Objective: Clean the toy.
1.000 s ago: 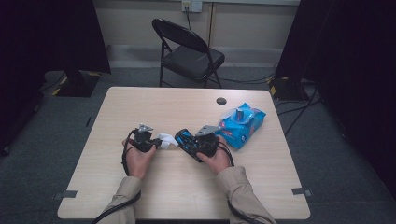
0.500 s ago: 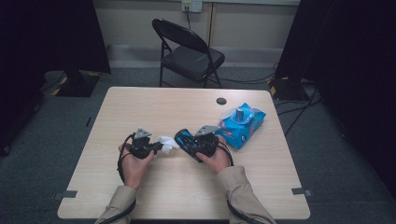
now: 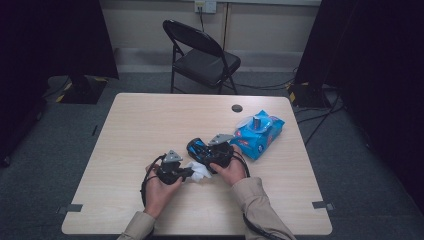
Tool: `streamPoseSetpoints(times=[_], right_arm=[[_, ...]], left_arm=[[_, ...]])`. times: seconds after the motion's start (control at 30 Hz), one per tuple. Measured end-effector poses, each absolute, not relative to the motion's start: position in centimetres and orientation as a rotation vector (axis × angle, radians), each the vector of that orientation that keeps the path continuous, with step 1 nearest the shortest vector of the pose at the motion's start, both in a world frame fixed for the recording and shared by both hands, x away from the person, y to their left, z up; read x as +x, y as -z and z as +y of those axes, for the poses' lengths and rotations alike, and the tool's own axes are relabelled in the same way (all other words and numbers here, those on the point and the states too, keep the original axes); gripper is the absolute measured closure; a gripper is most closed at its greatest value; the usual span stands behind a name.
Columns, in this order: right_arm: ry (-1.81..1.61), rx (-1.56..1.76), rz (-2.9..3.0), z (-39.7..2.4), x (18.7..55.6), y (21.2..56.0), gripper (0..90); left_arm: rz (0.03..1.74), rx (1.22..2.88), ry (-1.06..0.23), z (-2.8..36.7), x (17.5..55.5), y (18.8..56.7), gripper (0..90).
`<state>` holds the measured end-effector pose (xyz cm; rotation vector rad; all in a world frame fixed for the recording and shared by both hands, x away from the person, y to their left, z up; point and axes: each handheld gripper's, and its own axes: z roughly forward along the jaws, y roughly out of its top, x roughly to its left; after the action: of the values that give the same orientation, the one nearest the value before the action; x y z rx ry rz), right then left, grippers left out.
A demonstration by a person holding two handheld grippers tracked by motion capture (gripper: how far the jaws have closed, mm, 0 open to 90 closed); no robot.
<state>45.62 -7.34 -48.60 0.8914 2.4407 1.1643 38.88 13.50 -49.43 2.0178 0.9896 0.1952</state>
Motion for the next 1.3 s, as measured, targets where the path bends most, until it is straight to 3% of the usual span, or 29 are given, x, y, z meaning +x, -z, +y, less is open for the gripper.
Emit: streamPoseSetpoints(times=[0.53,1.3], right_arm=[[-1.164,0.892,2.439,-7.3,45.6,48.6,47.4],[-1.177,0.890,2.429,-7.4,45.6,48.7,47.4]], left_arm=[[0.933,2.078,-0.179,9.8,39.4,50.0,86.4],[1.006,2.074,-0.193,11.3,41.9,49.9,85.8]])
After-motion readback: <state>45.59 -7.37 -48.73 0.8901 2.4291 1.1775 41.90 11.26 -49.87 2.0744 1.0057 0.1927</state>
